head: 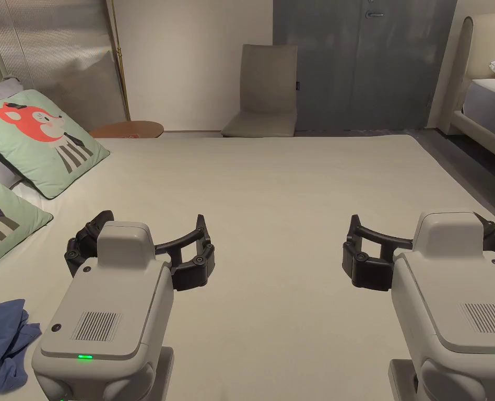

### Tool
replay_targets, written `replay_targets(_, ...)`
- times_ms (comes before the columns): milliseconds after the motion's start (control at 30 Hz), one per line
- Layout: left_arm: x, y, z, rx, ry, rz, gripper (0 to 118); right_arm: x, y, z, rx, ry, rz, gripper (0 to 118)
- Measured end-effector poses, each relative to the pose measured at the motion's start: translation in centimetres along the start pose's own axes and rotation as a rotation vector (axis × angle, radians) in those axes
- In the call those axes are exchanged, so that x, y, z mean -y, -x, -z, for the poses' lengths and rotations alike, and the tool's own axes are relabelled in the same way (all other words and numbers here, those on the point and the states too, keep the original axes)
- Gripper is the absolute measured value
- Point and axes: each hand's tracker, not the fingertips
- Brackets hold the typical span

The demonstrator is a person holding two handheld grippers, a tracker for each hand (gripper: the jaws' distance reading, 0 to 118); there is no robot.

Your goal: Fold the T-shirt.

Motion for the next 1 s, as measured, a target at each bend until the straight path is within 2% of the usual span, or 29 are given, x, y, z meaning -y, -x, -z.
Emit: replay_targets(1000,0.09,0.35,0.0,-0.001,0.003,-0.011,110,0.16,0.1,-0.01,0.0,-0.001,0.002,117)
